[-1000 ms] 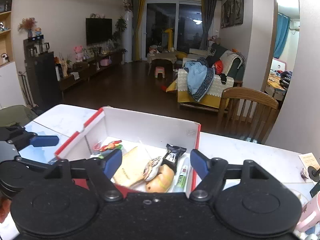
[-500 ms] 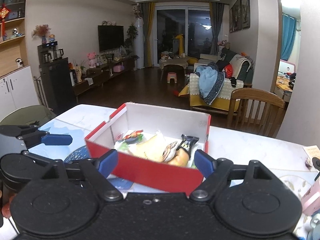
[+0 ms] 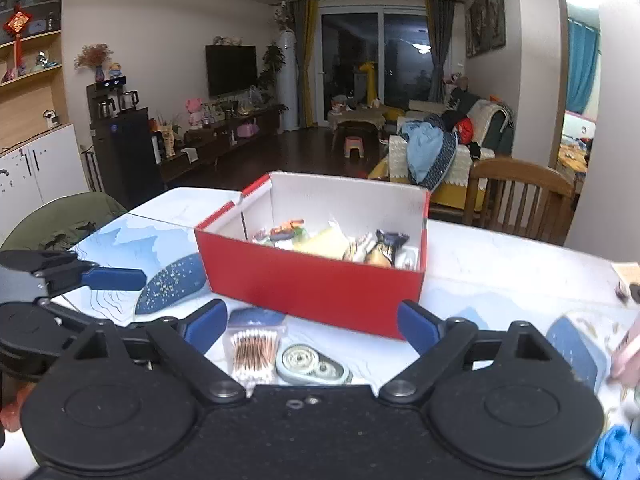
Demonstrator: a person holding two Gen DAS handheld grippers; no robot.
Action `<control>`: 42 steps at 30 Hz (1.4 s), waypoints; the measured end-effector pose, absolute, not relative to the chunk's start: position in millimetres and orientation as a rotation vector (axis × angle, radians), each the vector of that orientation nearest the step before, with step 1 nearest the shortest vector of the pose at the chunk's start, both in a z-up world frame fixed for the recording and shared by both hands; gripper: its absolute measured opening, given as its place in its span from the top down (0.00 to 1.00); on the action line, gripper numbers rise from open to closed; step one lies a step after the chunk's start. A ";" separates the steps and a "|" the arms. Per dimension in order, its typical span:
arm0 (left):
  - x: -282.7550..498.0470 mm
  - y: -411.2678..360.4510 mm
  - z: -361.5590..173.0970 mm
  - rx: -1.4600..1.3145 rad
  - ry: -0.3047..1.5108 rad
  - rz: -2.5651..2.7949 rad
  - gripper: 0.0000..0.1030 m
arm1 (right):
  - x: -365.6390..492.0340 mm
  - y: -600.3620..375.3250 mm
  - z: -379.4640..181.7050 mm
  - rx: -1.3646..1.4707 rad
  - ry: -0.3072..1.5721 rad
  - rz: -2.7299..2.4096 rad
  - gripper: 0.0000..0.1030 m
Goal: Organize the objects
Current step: 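Move both tools back from the box toward the table items, then reach the left tool to the peanut snack bag while the right tool reaches the silver tin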
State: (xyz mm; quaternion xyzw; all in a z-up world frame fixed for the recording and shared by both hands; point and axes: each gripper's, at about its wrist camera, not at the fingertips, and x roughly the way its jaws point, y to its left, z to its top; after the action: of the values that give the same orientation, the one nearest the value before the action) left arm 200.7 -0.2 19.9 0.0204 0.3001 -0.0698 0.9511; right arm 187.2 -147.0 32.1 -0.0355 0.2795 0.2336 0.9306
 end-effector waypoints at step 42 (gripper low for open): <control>194.0 -30.3 -90.1 -0.017 0.728 -0.143 0.00 | 230.3 -121.5 -81.4 -0.057 0.882 0.379 0.17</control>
State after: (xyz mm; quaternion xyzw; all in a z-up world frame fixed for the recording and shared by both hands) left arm 194.0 -30.3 -90.1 -0.0085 0.3555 -0.0700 0.9320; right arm 230.3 -121.5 -81.4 -0.0274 0.4241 0.1822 0.8867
